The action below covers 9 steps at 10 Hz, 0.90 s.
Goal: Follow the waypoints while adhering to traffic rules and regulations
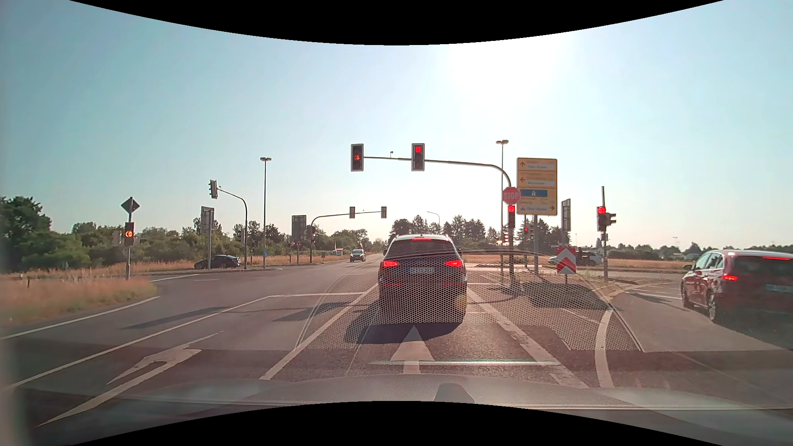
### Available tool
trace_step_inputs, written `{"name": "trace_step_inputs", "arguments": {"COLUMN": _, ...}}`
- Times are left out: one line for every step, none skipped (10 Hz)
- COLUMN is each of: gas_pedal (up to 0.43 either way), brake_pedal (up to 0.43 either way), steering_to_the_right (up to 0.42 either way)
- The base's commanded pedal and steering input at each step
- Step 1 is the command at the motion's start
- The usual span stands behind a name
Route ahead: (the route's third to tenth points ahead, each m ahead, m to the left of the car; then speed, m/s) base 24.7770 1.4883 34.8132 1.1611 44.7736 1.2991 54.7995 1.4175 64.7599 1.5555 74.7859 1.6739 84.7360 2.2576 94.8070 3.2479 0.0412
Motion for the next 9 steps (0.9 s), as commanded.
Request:
{"name": "trace_step_inputs", "arguments": {"gas_pedal": 0.000, "brake_pedal": 0.000, "steering_to_the_right": 0.000}}
{"name": "trace_step_inputs", "arguments": {"gas_pedal": 0.000, "brake_pedal": 0.000, "steering_to_the_right": 0.000}}
{"name": "trace_step_inputs", "arguments": {"gas_pedal": 0.000, "brake_pedal": 0.000, "steering_to_the_right": 0.000}}
{"name": "trace_step_inputs", "arguments": {"gas_pedal": 0.000, "brake_pedal": 0.000, "steering_to_the_right": 0.000}}
{"name": "trace_step_inputs", "arguments": {"gas_pedal": 0.000, "brake_pedal": 0.000, "steering_to_the_right": 0.000}}
{"name": "trace_step_inputs", "arguments": {"gas_pedal": 0.000, "brake_pedal": 0.000, "steering_to_the_right": 0.000}}
{"name": "trace_step_inputs", "arguments": {"gas_pedal": 0.000, "brake_pedal": 0.000, "steering_to_the_right": 0.000}}
{"name": "trace_step_inputs", "arguments": {"gas_pedal": 0.000, "brake_pedal": 0.000, "steering_to_the_right": 0.000}}
{"name": "trace_step_inputs", "arguments": {"gas_pedal": 0.000, "brake_pedal": 0.000, "steering_to_the_right": 0.000}}
